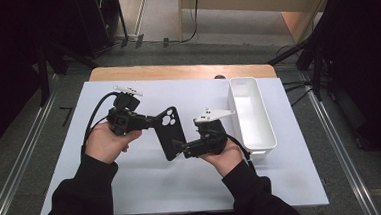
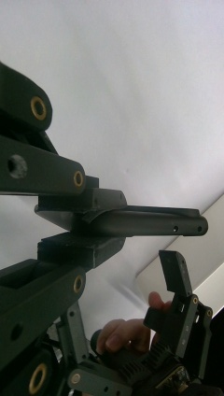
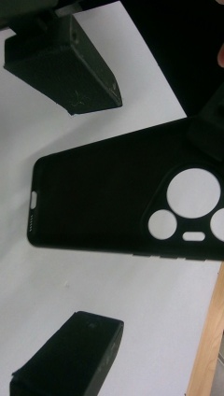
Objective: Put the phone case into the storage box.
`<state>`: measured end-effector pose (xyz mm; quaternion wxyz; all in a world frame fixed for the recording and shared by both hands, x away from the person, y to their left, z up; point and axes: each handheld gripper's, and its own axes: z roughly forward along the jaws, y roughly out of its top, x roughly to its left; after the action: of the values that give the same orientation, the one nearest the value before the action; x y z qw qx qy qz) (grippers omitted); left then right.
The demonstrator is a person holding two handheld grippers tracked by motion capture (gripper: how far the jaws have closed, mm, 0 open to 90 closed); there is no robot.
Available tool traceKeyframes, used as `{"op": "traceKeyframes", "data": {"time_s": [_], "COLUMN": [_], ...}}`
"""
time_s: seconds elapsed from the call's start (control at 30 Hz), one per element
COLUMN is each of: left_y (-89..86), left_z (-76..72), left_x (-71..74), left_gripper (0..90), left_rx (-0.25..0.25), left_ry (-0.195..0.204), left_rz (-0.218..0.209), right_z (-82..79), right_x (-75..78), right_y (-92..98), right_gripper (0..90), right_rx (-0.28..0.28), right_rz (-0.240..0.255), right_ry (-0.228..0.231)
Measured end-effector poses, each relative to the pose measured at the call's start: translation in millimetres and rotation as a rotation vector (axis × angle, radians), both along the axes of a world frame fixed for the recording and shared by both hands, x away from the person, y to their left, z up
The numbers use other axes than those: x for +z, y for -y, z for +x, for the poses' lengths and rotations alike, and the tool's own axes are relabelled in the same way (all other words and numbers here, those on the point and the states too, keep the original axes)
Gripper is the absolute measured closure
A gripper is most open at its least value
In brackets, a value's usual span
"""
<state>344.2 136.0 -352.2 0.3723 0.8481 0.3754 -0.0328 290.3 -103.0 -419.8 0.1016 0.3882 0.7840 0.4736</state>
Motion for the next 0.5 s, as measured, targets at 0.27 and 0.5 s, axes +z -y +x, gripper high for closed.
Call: {"op": "traceKeyframes", "data": {"time_s": [0.27, 0.5], "left_y": [6.2, 10.8], "left_z": [-2.3, -3.6], "left_x": [-2.3, -4.4], "left_gripper": [78.8, 78.8], "left_rx": [-0.003, -0.001], "left_ry": [-0.021, -0.043], "left_rz": [-0.003, -0.003], "right_z": [-0.8, 1.1], "right_x": [0.1, -1.2], "right_y": [-5.5, -12.4], "right_gripper": [0.0, 0.0], "right_rx": [-0.05, -0.069], "right_rz": [0.02, 0.006], "right_ry": [-0.013, -0.011]}}
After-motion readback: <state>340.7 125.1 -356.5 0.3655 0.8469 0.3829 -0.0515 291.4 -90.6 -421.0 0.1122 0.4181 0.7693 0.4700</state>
